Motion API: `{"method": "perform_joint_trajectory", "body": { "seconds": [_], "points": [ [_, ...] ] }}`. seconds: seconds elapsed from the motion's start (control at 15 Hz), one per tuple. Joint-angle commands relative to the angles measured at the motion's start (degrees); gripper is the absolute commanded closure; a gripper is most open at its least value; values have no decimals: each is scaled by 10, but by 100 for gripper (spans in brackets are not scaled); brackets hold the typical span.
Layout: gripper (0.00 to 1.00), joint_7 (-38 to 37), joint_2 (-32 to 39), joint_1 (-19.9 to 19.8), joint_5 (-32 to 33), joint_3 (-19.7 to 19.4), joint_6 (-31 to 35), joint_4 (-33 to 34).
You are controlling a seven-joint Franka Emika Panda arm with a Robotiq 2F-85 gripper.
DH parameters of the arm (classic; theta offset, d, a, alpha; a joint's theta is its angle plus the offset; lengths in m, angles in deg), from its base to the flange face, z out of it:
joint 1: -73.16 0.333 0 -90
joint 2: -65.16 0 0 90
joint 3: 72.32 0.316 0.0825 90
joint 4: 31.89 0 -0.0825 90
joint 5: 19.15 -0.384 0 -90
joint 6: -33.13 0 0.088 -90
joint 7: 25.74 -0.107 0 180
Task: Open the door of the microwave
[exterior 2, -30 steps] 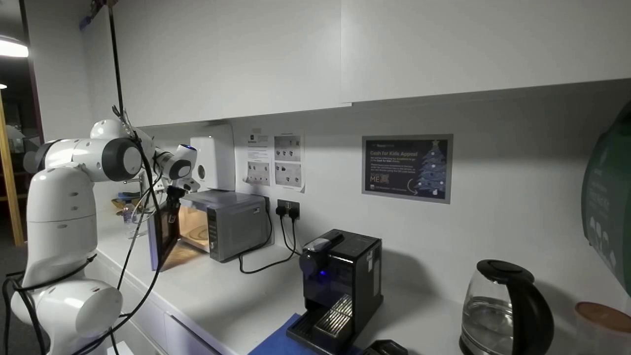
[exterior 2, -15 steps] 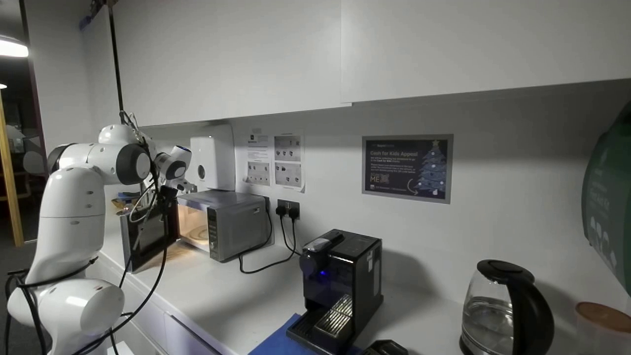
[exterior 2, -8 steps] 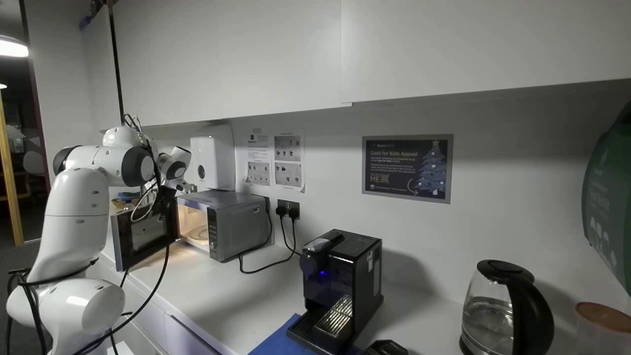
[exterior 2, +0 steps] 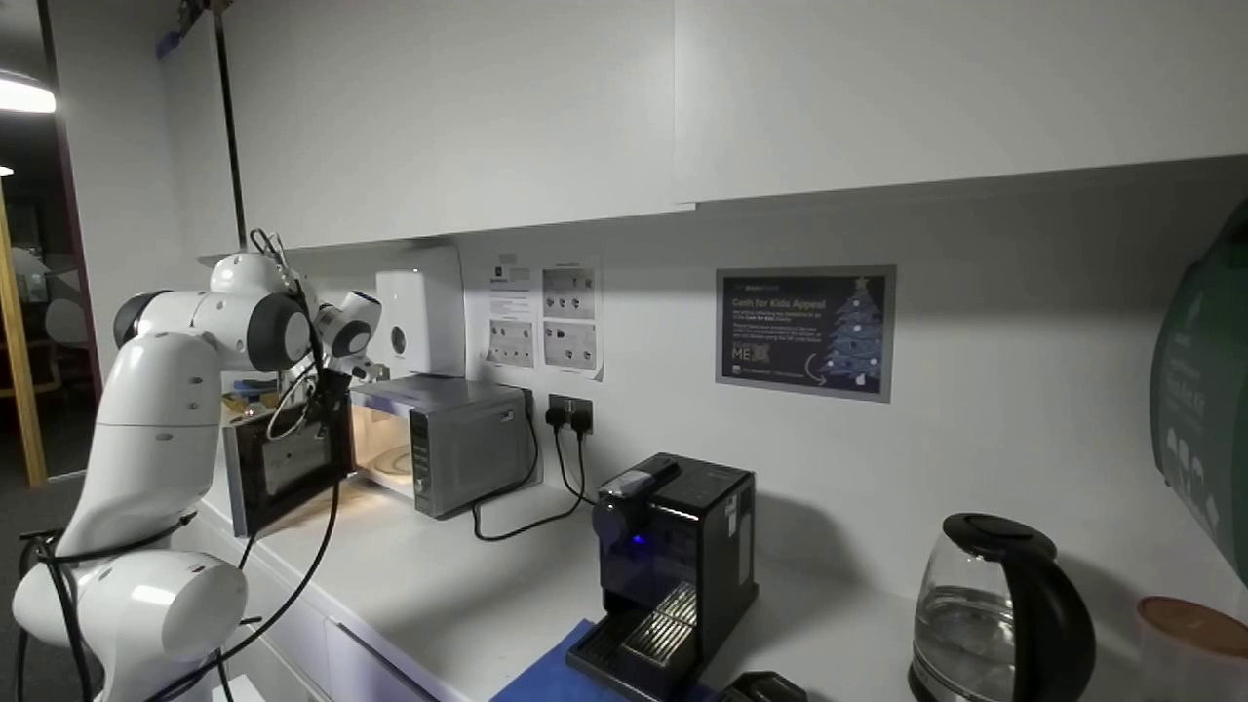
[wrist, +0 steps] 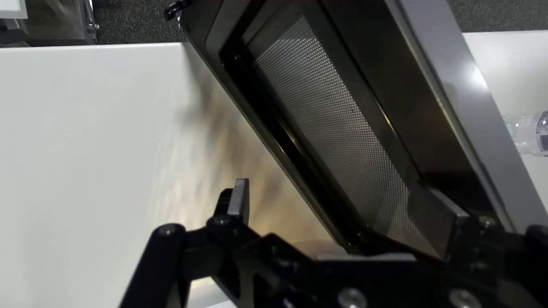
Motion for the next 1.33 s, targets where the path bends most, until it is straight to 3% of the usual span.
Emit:
{"method": "perform_joint_trajectory", "body": {
  "seconds": [0.0, 0.73, 1.27],
  "points": [
    [0, 22, 28, 9, -7, 0, -15, 40],
    [0, 32, 137, 57, 19, -6, -64, 170],
    [0, 33, 149, 61, 19, -13, -69, 199]
  ]
}}
